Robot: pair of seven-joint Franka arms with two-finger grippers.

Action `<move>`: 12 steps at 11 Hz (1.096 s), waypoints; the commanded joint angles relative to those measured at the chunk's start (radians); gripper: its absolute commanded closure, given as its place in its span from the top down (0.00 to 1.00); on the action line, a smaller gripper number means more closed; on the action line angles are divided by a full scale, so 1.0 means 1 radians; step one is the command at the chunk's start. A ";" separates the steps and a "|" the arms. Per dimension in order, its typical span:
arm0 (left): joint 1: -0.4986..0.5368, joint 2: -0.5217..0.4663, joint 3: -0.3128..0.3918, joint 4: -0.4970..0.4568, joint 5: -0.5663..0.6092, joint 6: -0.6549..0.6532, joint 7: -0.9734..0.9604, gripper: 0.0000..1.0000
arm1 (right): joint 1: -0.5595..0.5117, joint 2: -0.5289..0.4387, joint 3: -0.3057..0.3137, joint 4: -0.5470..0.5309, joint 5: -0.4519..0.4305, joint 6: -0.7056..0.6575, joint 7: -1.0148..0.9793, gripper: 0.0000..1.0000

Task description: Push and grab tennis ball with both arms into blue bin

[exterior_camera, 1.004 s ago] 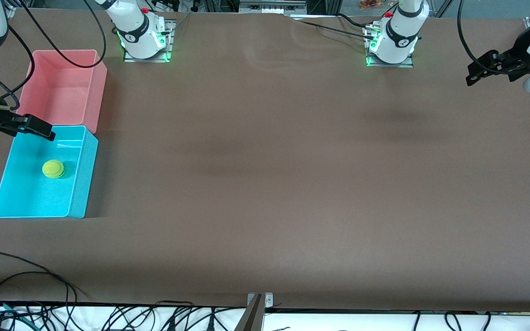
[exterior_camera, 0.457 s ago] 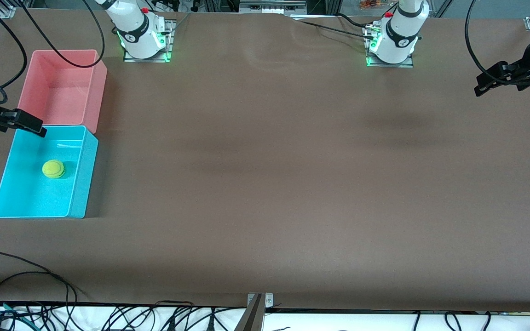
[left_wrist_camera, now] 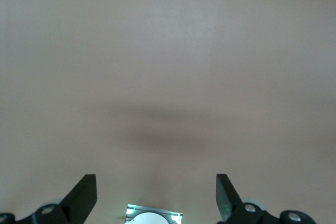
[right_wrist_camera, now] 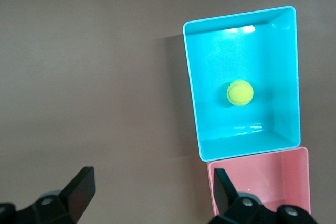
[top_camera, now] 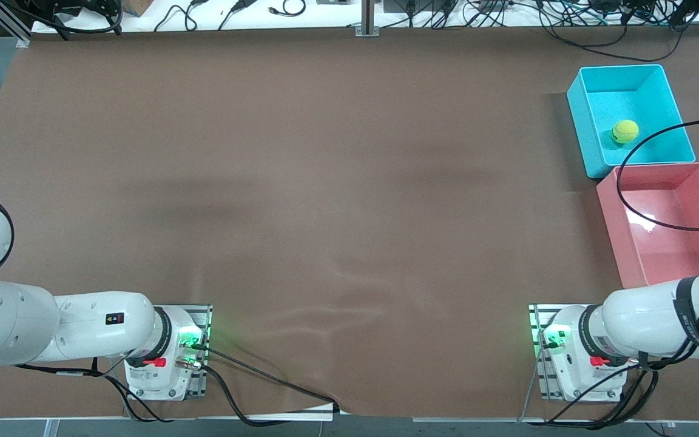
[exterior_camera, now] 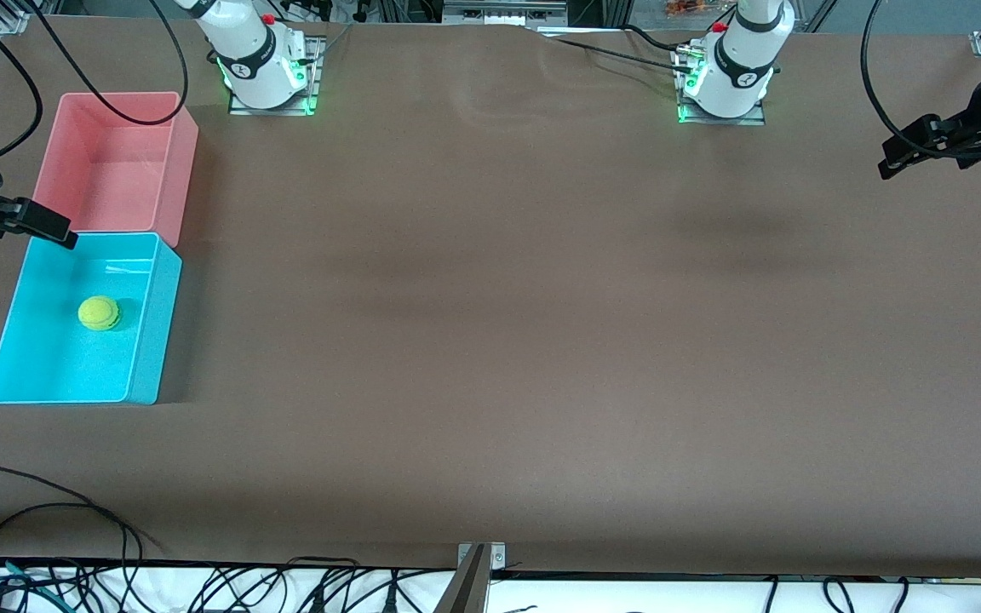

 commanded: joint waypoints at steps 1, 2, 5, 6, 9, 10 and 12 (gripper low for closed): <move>0.000 0.026 -0.005 0.040 0.027 -0.008 0.000 1.00 | 0.033 -0.019 -0.021 0.011 -0.007 -0.029 -0.007 1.00; -0.001 0.026 -0.005 0.040 0.026 -0.008 0.000 1.00 | 0.033 -0.020 -0.021 0.009 -0.007 -0.030 -0.009 1.00; -0.026 0.026 0.000 0.030 0.027 0.031 -0.001 1.00 | 0.030 -0.020 -0.020 0.011 -0.002 -0.029 -0.016 1.00; -0.032 0.027 0.018 0.033 0.027 0.031 -0.001 1.00 | 0.030 -0.019 -0.018 0.011 -0.001 -0.030 -0.016 1.00; -0.130 0.027 0.127 0.037 0.026 0.029 -0.001 1.00 | 0.030 -0.017 -0.017 0.011 0.002 -0.027 0.000 1.00; -0.130 0.029 0.125 0.040 0.026 0.029 -0.001 1.00 | 0.032 -0.016 -0.014 0.012 0.002 -0.027 -0.007 1.00; -0.132 0.029 0.124 0.040 0.027 0.028 -0.003 1.00 | 0.032 -0.016 -0.009 0.032 0.004 -0.030 -0.009 1.00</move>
